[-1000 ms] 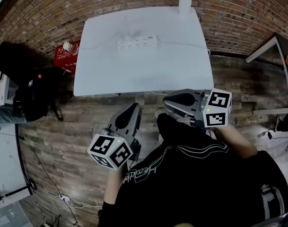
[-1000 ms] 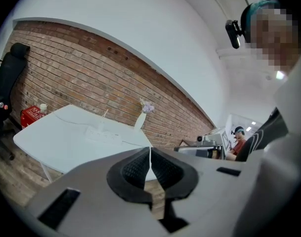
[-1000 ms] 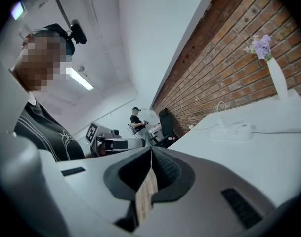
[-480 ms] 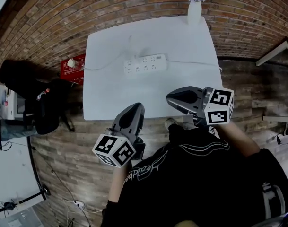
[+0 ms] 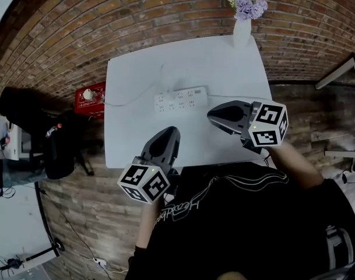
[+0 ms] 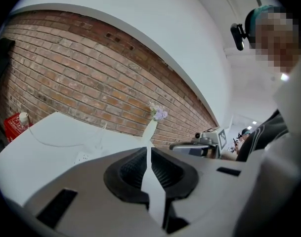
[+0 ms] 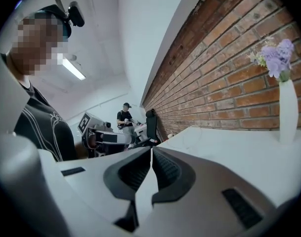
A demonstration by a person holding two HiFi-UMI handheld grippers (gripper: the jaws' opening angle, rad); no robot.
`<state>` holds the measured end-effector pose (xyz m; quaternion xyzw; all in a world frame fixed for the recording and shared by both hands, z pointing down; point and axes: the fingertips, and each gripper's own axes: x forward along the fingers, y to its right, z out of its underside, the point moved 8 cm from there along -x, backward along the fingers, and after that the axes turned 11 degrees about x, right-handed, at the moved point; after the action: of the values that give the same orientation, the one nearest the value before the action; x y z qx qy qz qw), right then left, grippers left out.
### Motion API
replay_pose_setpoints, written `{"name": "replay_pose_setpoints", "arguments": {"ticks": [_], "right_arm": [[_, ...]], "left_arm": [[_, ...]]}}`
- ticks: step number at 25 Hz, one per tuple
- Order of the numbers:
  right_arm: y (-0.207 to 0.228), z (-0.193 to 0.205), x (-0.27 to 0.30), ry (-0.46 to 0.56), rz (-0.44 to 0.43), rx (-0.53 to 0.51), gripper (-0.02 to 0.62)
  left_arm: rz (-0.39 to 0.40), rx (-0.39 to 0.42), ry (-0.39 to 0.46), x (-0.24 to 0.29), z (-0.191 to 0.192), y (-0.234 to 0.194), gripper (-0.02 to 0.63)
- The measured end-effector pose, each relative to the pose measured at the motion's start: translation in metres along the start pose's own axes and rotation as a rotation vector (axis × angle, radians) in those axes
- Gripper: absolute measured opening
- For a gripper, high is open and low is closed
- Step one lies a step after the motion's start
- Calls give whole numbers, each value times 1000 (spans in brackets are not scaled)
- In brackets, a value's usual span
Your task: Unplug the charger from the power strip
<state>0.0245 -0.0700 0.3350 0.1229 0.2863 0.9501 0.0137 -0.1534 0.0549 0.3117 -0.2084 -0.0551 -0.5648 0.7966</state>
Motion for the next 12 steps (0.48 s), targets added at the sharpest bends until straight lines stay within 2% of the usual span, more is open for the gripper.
{"name": "replay_pose_setpoints", "arguments": {"ticks": [3, 7, 12], "right_arm": [[14, 2, 9, -5, 16, 13, -2], [42, 7, 24, -1, 63, 45, -2], [76, 8, 42, 28, 85, 71, 9]], "left_arm": [[20, 12, -10, 7, -2, -7, 8], [7, 23, -45, 17, 0, -29, 9], [37, -54, -63, 34, 7, -60, 11]]}}
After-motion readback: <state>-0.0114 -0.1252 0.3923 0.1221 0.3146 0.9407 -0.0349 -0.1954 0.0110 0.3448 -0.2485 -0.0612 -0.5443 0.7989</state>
